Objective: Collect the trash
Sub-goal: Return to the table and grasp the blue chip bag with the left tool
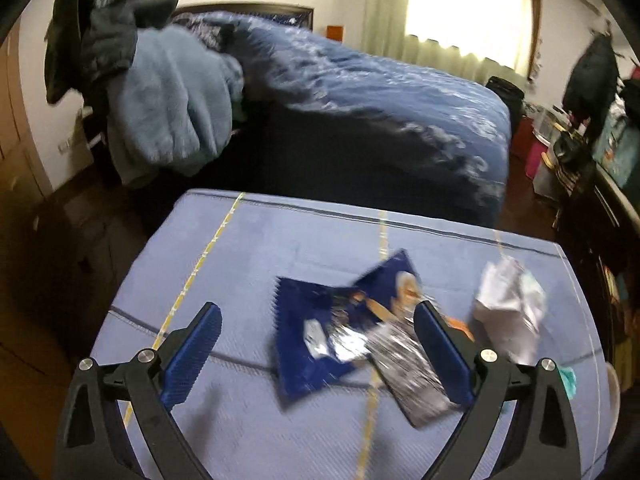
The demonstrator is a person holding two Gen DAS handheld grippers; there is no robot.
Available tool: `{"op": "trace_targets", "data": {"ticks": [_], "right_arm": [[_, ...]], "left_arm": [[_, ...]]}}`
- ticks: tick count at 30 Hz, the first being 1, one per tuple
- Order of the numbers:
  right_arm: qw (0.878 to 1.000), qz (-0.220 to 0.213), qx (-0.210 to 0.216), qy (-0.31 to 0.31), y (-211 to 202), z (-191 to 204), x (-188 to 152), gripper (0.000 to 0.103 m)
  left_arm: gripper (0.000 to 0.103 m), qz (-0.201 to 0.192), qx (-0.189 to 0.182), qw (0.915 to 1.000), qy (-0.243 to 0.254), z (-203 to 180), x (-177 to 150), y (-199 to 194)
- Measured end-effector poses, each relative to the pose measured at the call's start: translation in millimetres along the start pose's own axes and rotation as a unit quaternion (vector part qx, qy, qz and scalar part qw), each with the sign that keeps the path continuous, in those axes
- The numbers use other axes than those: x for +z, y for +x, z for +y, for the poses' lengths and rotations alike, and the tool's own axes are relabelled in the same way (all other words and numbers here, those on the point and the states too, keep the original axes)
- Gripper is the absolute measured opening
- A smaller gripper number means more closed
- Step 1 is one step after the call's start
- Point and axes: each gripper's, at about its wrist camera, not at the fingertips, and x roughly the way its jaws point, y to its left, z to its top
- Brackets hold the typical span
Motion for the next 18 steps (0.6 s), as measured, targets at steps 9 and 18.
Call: {"op": "trace_targets", "data": {"ticks": [9,18], "right_arm": [[0.999,0.015,0.023,-0.024,28,33,15,0.075],[0.999,0.021,0.036,0.002,56,36,40,0.07]], "left_arm": [[0.069,0.04,-0.013,0.9991,0.006,0,1,40],[0.004,0.022,-0.03,0.9992,0.013,-2,-1,30]]}}
